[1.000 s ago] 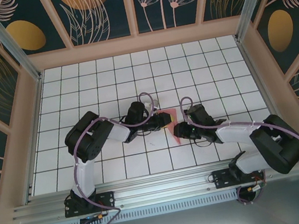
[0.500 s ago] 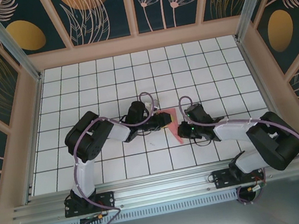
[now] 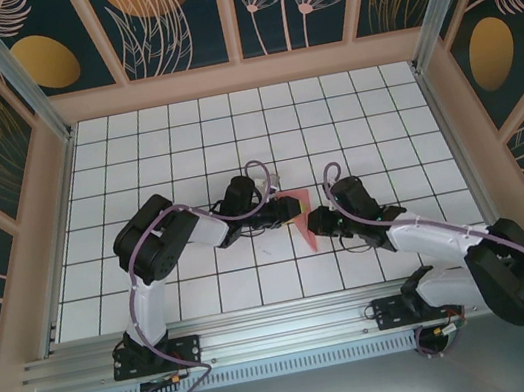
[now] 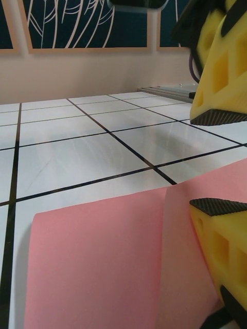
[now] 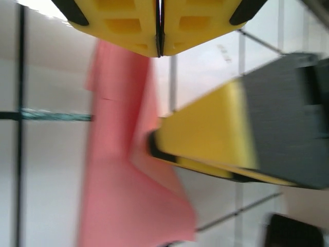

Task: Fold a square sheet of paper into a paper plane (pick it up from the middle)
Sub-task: Fold the wing for the fifth time at the center of the table.

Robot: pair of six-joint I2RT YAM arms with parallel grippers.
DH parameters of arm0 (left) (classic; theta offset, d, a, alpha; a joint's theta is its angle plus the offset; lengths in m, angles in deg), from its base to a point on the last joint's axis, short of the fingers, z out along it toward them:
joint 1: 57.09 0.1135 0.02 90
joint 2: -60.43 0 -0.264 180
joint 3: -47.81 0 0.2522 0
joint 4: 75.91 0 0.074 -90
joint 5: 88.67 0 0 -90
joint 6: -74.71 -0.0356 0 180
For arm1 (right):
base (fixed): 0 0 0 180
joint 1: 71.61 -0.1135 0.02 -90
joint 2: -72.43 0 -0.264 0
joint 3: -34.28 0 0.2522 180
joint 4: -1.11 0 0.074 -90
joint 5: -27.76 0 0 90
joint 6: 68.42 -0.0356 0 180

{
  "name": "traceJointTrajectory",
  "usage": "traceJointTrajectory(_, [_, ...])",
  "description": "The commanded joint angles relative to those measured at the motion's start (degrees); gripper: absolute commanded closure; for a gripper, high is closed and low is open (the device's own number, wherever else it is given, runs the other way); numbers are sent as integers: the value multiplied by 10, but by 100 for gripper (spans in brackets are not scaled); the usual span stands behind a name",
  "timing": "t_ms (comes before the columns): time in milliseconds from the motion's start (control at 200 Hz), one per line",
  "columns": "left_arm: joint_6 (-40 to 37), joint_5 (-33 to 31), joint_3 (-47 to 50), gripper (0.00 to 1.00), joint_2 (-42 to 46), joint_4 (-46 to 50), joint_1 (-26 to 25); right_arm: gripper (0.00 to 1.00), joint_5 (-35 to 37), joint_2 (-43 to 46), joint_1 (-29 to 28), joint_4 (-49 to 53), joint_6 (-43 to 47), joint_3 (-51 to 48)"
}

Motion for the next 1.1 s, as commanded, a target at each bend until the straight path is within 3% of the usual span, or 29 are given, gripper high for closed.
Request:
traceJointTrajectory(0, [-34,-65,6,56,-34,90,0,92,-58,2,-3,-28,2,-7])
traceJointTrajectory(155, [-36,-67,2,56,-34,95,0,97,-105,-35,-6,-58,2,-4])
traceJointTrajectory(585, [-40,-68,-2,56,-35,103,0,100,-71,-113,12,-50,7,-9])
traceJointTrajectory(1091, [-42,-77,-3,57,-40,115,1,100,-83,-158,29,-95,-15,-60])
